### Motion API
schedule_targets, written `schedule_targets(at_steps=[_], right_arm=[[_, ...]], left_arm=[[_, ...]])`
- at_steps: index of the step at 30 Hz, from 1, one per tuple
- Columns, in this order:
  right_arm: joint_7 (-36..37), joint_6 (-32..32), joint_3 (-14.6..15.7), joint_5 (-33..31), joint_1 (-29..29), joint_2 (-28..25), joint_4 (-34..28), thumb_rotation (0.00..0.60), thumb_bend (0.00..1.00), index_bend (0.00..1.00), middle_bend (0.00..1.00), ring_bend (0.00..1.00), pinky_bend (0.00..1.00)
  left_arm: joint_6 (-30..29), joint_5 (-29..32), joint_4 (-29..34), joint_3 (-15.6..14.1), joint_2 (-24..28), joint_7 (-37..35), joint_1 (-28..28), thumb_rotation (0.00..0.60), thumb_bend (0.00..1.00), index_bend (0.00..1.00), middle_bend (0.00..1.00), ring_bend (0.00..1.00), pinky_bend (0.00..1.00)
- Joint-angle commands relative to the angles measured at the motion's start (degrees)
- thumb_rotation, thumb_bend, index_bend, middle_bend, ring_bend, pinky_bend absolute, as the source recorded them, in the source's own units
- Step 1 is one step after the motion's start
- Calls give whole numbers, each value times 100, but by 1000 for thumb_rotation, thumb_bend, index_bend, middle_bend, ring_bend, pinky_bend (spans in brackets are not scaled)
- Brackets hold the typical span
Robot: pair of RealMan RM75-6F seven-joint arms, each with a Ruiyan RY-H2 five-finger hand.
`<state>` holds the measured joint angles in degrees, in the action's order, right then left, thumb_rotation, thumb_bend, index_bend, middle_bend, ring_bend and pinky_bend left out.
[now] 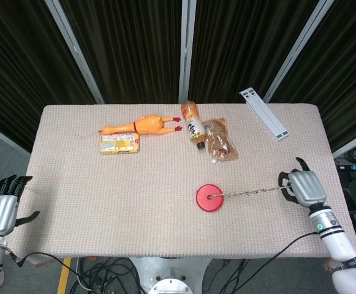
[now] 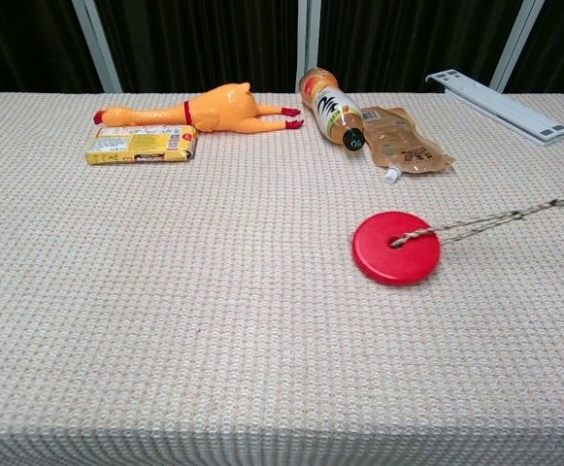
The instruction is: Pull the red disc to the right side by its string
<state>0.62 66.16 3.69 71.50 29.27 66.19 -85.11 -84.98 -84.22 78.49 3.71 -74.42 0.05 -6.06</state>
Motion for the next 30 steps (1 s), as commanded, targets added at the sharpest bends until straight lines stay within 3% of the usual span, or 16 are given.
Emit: schedule_targets(at_steps=[1,8,16,30], right_arm=[[431,97,-175,-263,-301,-98,399,600,545,982,976,436,0],[966,-23,-435,-550,-631,-118,972,600,546,983,976,436,0],[1093,-217,-887,-783,-642,-44,1191,600,572,987,978,436,0],[271,-97,-1251,492,142,628,-355,600,574,996,978,436,0]], left_arm=[[17,9,23,-4,12,24,-3,600,21,176,173,97,143],[36,6,72,-14,14,90,-15,600,21,175,173,97,143],[53,-5,83,-21,-18,123,-36,600,22,176,173,97,143],[47,13,10,-41,-14,2,-3,600,22,176,173,97,142]])
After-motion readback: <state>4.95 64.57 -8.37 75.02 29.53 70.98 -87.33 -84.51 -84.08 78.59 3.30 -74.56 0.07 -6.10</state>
